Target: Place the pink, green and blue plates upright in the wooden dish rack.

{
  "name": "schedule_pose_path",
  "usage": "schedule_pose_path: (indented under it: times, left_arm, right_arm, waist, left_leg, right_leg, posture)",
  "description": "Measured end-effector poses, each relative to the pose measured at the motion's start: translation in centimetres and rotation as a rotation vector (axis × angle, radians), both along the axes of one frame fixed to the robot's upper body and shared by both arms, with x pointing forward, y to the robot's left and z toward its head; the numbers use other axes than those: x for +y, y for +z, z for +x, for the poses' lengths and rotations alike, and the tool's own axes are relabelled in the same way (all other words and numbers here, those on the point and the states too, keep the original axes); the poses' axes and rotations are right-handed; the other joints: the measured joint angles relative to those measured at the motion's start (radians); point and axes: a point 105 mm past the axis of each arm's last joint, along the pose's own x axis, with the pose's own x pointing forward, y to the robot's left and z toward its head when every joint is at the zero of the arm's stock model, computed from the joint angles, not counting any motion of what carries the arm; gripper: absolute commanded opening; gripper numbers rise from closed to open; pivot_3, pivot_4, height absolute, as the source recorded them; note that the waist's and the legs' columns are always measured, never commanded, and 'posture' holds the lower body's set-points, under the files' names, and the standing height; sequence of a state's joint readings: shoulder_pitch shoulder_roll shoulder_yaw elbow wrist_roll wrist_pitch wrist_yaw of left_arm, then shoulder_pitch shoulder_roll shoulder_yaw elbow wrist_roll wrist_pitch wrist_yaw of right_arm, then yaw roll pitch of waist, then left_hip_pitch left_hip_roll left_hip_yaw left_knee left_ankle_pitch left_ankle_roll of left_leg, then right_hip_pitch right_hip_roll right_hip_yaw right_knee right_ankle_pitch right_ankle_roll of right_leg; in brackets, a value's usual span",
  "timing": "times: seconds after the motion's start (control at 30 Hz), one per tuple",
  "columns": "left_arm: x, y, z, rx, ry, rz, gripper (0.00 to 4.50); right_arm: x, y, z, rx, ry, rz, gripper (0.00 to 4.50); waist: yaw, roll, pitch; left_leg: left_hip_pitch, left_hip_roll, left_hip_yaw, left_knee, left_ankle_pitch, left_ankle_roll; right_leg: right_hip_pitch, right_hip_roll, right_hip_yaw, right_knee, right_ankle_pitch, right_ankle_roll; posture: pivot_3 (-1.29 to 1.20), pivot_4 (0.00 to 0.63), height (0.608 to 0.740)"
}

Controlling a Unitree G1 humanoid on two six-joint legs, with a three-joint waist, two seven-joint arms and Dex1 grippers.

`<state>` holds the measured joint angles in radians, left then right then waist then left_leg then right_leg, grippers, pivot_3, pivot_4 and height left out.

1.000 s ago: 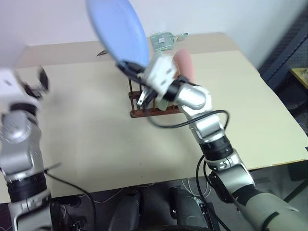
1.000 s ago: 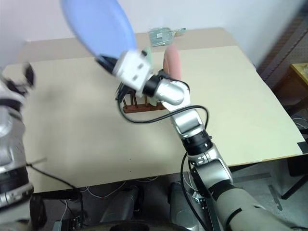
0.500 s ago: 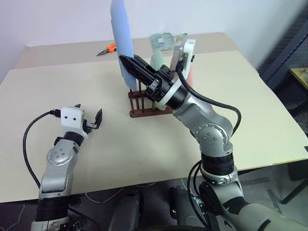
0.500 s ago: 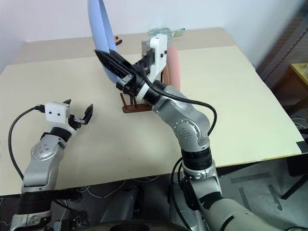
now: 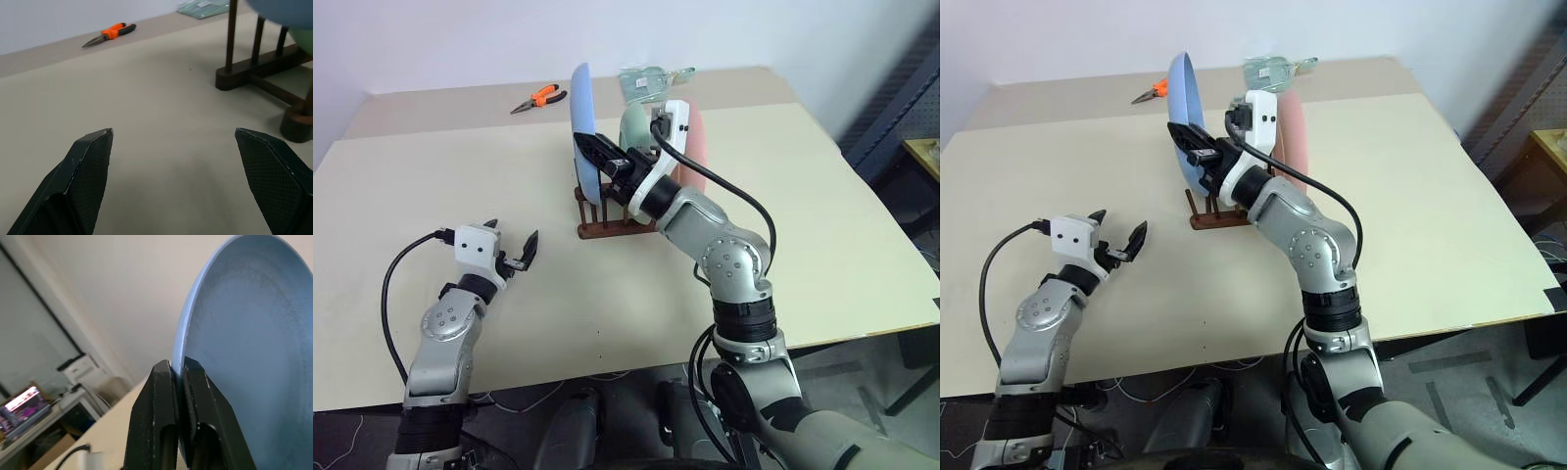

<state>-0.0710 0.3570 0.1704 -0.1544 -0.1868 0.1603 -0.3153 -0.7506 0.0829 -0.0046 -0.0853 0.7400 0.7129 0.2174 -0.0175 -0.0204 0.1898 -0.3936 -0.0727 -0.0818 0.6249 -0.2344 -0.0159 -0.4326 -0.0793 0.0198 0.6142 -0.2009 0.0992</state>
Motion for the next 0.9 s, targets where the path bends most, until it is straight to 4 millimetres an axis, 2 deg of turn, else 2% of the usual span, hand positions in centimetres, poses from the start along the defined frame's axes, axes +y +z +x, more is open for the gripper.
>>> schedule_pose_path:
  times: [0.03,0.23,0.27,0.5,0.63,0.73,0.8,0.87,0.9]
  left_arm:
    - [-0.1,0.0,0.0,-0.001,-0.006,-0.001,4.14]
    - [-0.4,0.0,0.0,-0.002,-0.018,-0.006,4.14]
    - [-0.6,0.0,0.0,-0.003,-0.022,-0.006,4.14]
    - [-1.1,-0.3,-0.4,0.005,-0.039,-0.006,4.14]
    - [-1.2,0.0,-0.5,-0.004,-0.037,-0.006,4.14]
    - [-1.1,0.1,-0.5,-0.007,-0.033,-0.005,4.14]
    - [-1.1,0.0,-0.5,-0.005,-0.031,-0.004,4.14]
    - [-1.2,-0.1,-0.4,-0.004,-0.034,-0.002,4.14]
    - [-1.2,-0.1,-0.4,-0.002,-0.035,0.003,4.14]
  right_arm:
    - [0.0,0.0,0.1,0.003,-0.001,-0.005,0.99]
    - [0.2,0.4,0.9,-0.029,-0.031,-0.053,4.09]
    - [0.1,0.7,0.9,-0.051,-0.040,-0.064,4.46]
    - [-0.4,2.9,1.2,-0.296,-0.124,-0.221,4.46]
    - [-2.2,4.8,1.1,-0.523,-0.207,-0.346,4.46]
    - [-5.3,6.9,0.7,-0.672,-0.282,-0.402,4.46]
    - [-9.1,7.7,0.8,-0.725,-0.369,-0.471,4.46]
    - [-13.3,7.0,1.2,-0.700,-0.461,-0.544,4.46]
    - [-15.9,5.7,1.4,-0.658,-0.506,-0.599,4.46]
  waist:
    - [0.000,0.000,0.000]
    - [0.000,0.000,0.000]
    - [0.000,0.000,0.000]
    - [0.000,0.000,0.000]
    - [0.003,0.000,0.000]
    - [0.006,0.000,0.000]
    - [0.009,0.000,0.000]
    - [0.012,-0.001,0.000]
    - [0.016,-0.001,-0.001]
  left_leg:
    - [0.000,0.000,0.000,0.000,0.000,0.000]
    - [0.000,0.000,0.000,0.000,0.000,0.000]
    - [0.000,0.000,0.000,0.000,0.000,0.000]
    - [0.000,0.000,0.000,0.000,0.000,0.000]
    - [-0.001,0.000,0.000,0.001,0.000,0.000]
    - [-0.002,-0.001,0.000,0.003,0.000,0.000]
    - [-0.003,-0.001,-0.001,0.004,-0.001,0.001]
    - [-0.003,-0.001,-0.001,0.004,-0.001,0.002]
    - [-0.003,-0.001,-0.002,0.004,-0.001,0.002]
  right_leg:
    - [0.000,0.000,0.000,0.000,0.000,0.000]
    - [0.000,0.000,0.000,0.000,0.000,0.000]
    - [0.000,0.000,0.000,0.000,0.000,0.000]
    - [0.000,0.000,0.000,0.000,0.000,0.000]
    - [0.000,0.000,-0.001,-0.001,0.000,0.000]
    - [0.001,0.000,-0.002,-0.002,0.000,0.000]
    - [0.002,-0.001,-0.003,-0.003,0.000,0.000]
    - [0.003,-0.001,-0.004,-0.005,-0.001,0.000]
    - [0.004,-0.002,-0.004,-0.006,-0.002,-0.002]
  posture:
    - [0.00,0.150,0.738]
    - [0.00,0.150,0.738]
    - [0.00,0.150,0.738]
    - [0.00,0.150,0.738]
    - [0.00,0.150,0.738]
    - [0.00,0.150,0.738]
    - [0.00,0.150,0.738]
    - [0.00,0.150,0.738]
    - [0.00,0.150,0.738]
